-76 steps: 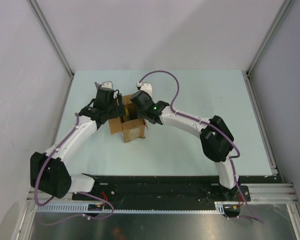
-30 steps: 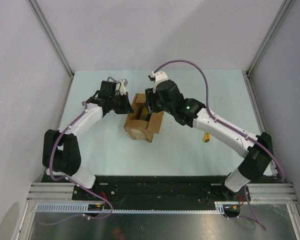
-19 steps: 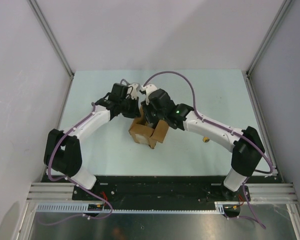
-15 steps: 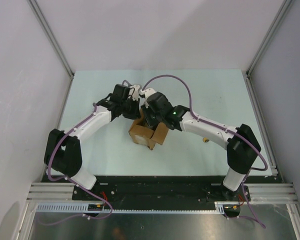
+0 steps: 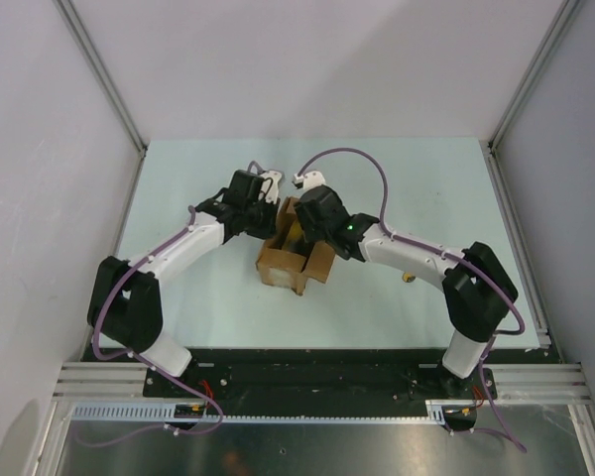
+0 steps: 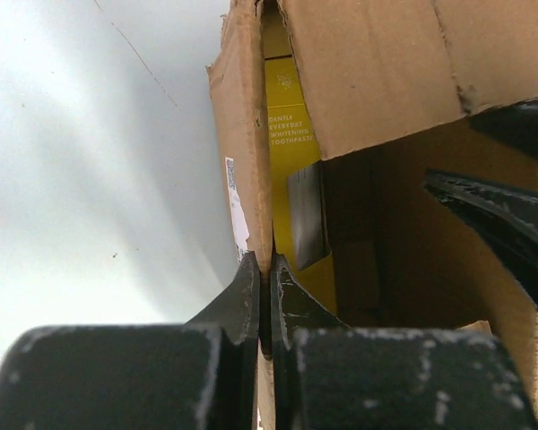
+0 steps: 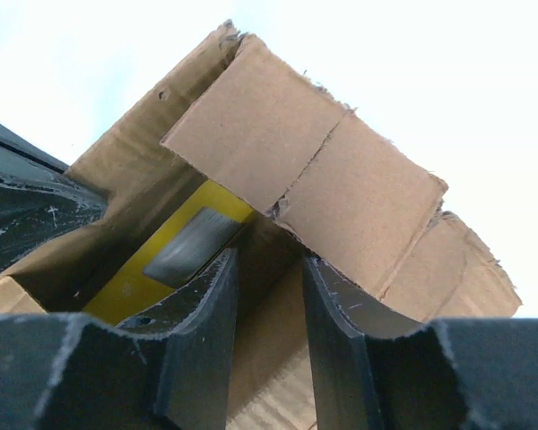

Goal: Unpack the express box

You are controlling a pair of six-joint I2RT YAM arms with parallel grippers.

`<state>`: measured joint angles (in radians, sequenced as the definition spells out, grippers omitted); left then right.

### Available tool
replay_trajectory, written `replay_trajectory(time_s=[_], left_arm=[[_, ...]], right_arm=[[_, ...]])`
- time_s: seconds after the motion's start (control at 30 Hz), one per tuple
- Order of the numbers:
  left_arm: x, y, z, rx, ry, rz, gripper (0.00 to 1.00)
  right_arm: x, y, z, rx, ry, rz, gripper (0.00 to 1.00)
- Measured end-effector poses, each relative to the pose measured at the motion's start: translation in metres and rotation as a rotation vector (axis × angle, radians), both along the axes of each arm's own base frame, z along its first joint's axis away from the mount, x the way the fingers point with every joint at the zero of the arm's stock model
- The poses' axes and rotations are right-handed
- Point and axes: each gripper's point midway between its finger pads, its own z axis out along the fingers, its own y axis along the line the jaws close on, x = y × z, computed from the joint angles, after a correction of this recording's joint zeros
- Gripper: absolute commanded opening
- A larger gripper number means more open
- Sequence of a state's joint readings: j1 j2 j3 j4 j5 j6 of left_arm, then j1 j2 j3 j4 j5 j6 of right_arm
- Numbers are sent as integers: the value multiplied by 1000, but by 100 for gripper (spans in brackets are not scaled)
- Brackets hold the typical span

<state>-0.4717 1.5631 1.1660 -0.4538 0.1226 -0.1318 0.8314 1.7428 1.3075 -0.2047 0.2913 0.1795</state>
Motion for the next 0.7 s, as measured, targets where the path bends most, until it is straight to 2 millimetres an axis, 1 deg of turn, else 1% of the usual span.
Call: replay_trajectory(time_s=[0.1,0.2,0.27,0.37,0.47,0.57,0.6,0.7], left_arm=[[1,1,0,8,-7,6,0],[0,1,-1,13,-3,4,0],[-1,0,-1,15,-2,-1,0],[-2,-1,-1,17,-5,-8,0],[-3,-3,-1,18,-5,-13,0],[-4,-4,-1,18,-5,-17,0],[-4,-4,-1,18,-5,-18,0],[-4,-5,-1,18,-5,-21,0]], right_arm=[[6,-4,11,3,-45,-22,44],[13,-10,32,25,-101,-52,50],[19,-15,46,47,-134,-72,52],[29,-25,58,64,-167,-98,55],[38,-32,60,66,-172,-90,57],[41,-31,57,70,-164,-48,61],[42,-31,55,67,-159,-30,64],[41,-26,47,57,-139,25,68]])
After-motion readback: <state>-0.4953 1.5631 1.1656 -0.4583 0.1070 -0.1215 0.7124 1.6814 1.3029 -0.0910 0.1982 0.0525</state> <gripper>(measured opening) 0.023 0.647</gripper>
